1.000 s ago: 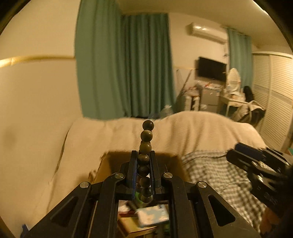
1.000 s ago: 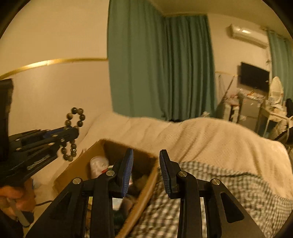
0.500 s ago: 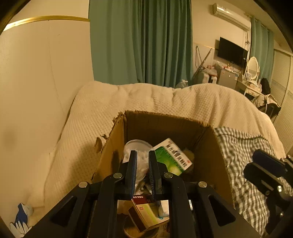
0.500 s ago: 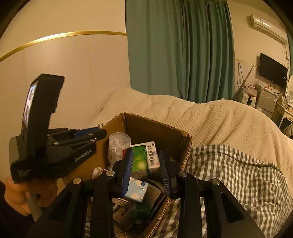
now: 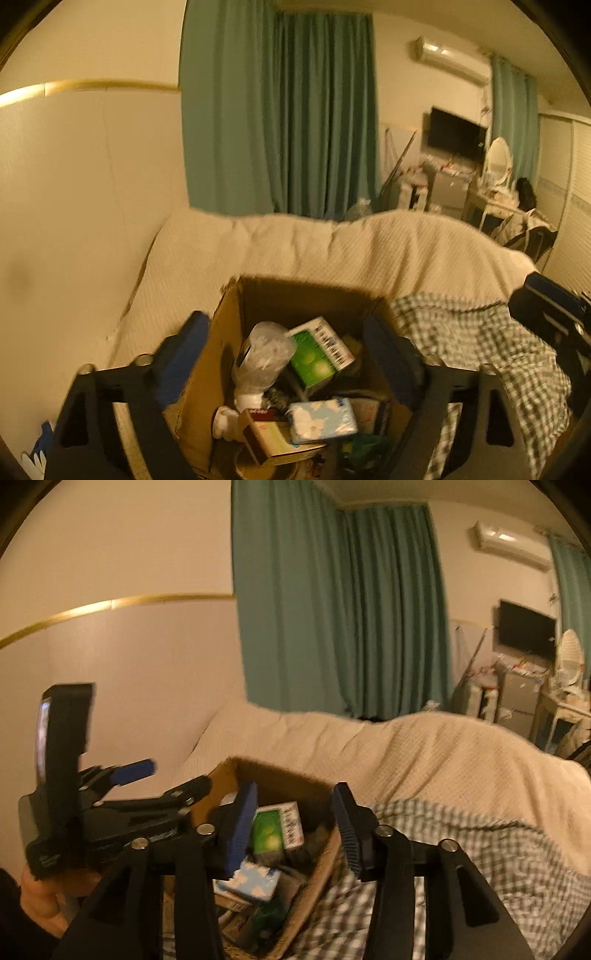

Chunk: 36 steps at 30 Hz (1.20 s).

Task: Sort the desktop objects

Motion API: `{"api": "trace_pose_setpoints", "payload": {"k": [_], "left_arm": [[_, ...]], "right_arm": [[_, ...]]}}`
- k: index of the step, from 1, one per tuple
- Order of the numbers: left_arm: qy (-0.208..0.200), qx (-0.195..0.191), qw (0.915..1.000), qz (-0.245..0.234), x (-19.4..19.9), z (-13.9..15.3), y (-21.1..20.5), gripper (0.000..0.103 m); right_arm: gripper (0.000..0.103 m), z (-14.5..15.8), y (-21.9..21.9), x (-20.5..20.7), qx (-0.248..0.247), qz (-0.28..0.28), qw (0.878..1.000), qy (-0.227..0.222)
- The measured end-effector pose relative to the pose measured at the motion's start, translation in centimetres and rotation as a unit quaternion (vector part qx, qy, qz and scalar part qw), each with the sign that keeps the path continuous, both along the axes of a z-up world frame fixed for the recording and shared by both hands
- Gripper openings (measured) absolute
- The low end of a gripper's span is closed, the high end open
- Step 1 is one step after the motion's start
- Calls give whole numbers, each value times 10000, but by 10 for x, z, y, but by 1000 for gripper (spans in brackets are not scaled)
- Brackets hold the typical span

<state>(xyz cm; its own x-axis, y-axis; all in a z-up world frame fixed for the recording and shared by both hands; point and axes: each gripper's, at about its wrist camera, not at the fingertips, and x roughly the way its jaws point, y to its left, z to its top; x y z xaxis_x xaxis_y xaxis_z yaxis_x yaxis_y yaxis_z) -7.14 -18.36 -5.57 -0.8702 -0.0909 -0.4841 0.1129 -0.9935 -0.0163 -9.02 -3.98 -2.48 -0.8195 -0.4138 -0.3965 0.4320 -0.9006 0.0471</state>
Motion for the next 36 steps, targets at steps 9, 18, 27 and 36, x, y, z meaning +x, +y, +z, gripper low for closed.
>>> {"api": "trace_pose_setpoints", "payload": {"k": [9,18,27,36], "left_arm": [[663,7,9977,-149,57,55,21,103],[1249,-78,9918,-270,87,98,74,103],[1423,-24,9886,-492,85,100,138,103],[980,-43,9935,-574,55,46,184,103]], "right_arm": [[90,51,53,36,-366,-526,9970,444],[103,79,101,76,-24,-892,9906,1039],[103,81,155,97,99,-1315,9827,1299],[103,37,201,87,40,-1555,9842,848]]}}
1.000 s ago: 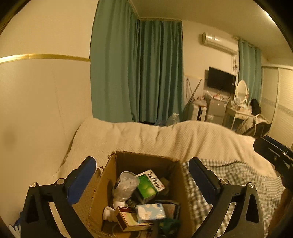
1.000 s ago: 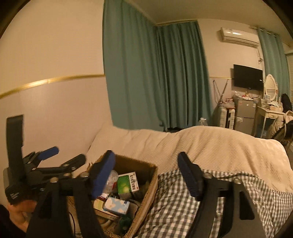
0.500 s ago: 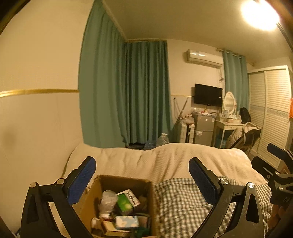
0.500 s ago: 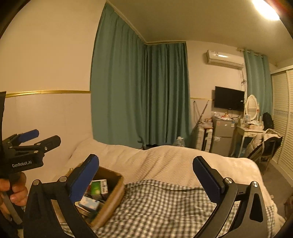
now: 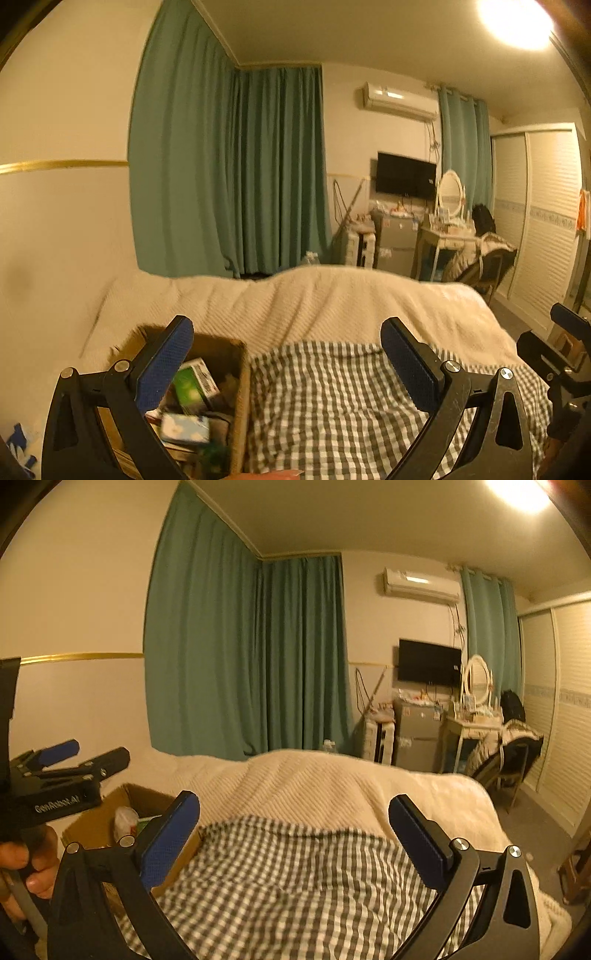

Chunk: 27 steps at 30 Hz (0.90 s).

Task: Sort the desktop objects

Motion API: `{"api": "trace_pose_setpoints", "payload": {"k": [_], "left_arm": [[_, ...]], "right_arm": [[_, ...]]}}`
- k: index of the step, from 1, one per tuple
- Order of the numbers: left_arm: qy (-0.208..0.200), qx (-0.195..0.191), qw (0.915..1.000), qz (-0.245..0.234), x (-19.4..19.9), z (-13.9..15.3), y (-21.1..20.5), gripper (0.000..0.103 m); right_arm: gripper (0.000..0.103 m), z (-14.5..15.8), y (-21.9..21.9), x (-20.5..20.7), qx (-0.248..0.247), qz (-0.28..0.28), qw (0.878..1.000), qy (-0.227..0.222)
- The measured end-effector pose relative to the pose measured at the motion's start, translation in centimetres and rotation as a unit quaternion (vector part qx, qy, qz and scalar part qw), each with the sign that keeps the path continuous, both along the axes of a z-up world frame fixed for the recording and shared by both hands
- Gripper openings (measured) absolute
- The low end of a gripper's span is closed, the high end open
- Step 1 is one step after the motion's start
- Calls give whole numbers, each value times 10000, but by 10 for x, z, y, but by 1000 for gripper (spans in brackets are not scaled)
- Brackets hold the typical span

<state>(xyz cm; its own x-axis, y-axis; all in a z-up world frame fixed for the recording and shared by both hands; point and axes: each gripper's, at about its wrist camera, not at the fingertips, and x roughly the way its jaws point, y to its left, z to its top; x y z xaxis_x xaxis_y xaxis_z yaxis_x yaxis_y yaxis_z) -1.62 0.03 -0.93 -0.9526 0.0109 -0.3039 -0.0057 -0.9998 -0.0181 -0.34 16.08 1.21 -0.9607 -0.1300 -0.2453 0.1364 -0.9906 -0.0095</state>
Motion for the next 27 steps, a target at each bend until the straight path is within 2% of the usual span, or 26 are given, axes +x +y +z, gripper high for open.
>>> {"api": "trace_pose_setpoints", "payload": {"k": [4,10,16,27], "left_arm": [[-236,-42,9997,52,-11,-31,9,103],[-521,-176,9985,13,-17,-61,20,103],[-561,-238,9981,-53,-13,-67,25,103],[-594,-196,9978,-235,-8,-62,28,103]], "right_arm": [[103,-27,8,-2,-9,-41,9998,-191],[103,-53,17,-11,-118,-93,9990,-413],[103,-64,20,-14,-97,-161,9984,-527],[103,-66,18,-15,-129,-197,9981,-572]]}}
